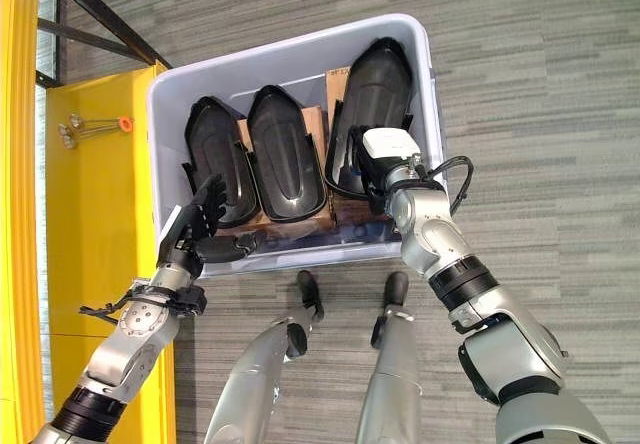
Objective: Move parts from the plastic box to the shelf.
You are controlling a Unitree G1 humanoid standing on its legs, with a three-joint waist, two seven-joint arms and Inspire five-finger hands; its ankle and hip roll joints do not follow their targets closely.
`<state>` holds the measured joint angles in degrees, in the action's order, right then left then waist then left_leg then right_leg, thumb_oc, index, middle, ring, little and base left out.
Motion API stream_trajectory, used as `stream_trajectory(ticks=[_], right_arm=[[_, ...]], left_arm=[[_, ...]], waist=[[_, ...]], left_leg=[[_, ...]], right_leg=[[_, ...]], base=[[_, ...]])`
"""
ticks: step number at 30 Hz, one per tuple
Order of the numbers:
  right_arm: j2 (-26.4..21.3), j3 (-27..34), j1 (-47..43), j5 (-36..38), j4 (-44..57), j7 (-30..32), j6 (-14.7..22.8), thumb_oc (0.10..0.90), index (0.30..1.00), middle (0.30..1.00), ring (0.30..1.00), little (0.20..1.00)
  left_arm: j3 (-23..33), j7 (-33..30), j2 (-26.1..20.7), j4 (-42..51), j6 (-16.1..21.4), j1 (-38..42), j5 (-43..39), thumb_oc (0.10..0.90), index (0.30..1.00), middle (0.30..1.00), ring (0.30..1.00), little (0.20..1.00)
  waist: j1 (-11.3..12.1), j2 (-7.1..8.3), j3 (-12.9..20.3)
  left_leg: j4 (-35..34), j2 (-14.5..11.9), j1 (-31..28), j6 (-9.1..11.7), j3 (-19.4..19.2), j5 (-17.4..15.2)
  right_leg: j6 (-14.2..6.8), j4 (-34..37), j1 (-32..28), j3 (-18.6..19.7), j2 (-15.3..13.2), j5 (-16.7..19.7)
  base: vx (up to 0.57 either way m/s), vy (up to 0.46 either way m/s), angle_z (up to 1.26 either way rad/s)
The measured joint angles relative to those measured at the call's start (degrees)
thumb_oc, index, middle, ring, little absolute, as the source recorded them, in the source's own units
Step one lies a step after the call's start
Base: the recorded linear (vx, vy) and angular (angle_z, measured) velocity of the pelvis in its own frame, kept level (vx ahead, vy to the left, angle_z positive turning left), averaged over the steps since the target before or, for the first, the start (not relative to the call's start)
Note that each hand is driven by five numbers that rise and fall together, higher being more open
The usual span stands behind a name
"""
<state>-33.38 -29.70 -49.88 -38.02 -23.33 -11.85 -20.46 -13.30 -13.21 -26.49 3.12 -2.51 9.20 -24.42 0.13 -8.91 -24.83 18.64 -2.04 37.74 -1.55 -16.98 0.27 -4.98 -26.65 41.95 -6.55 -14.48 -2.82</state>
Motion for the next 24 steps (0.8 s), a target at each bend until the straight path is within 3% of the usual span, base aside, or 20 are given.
stream_trajectory(ticks=[7, 12, 24], right_arm=[[-0.2, 1.5, 2.2, 0.0, 0.0, 3.3, 1.2, 0.900, 1.000, 1.000, 1.000, 1.000], [-0.1, 1.5, 2.5, 1.3, 0.0, 4.5, 2.8, 0.900, 1.000, 1.000, 1.000, 1.000], [-0.1, 1.9, 2.7, 6.2, 0.0, 8.8, 6.0, 0.900, 1.000, 1.000, 1.000, 1.000]], left_arm=[[-0.1, -0.5, -0.2, -0.6, 0.3, 0.5, -0.1, 0.900, 1.000, 1.000, 1.000, 1.000], [-0.1, -1.3, -0.3, -0.6, 0.5, 0.3, -0.1, 0.900, 1.000, 1.000, 1.000, 1.000], [-1.9, -2.4, -0.3, -0.6, 2.4, 0.2, -0.2, 0.900, 1.000, 1.000, 1.000, 1.000]], waist=[[-0.9, -0.05, 0.0], [-1.6, -0.09, 0.0], [-1.7, -1.09, -0.1]], left_leg=[[-2.8, 1.4, -1.8, -0.2, -3.0, 1.3], [-3.5, 1.7, -2.0, -0.5, -3.1, 1.6], [-7.0, 1.9, -2.5, 1.1, -3.3, 2.9]], right_leg=[[-0.4, 2.3, -0.5, 1.1, -1.2, 1.5], [-0.8, 2.1, -0.4, 1.3, -1.3, 1.9], [-0.1, 1.3, 1.5, 1.5, -1.3, 2.4]], base=[[-0.01, 0.019, -0.04], [0.00, 0.000, 0.00], [0.00, 0.001, -0.01]])
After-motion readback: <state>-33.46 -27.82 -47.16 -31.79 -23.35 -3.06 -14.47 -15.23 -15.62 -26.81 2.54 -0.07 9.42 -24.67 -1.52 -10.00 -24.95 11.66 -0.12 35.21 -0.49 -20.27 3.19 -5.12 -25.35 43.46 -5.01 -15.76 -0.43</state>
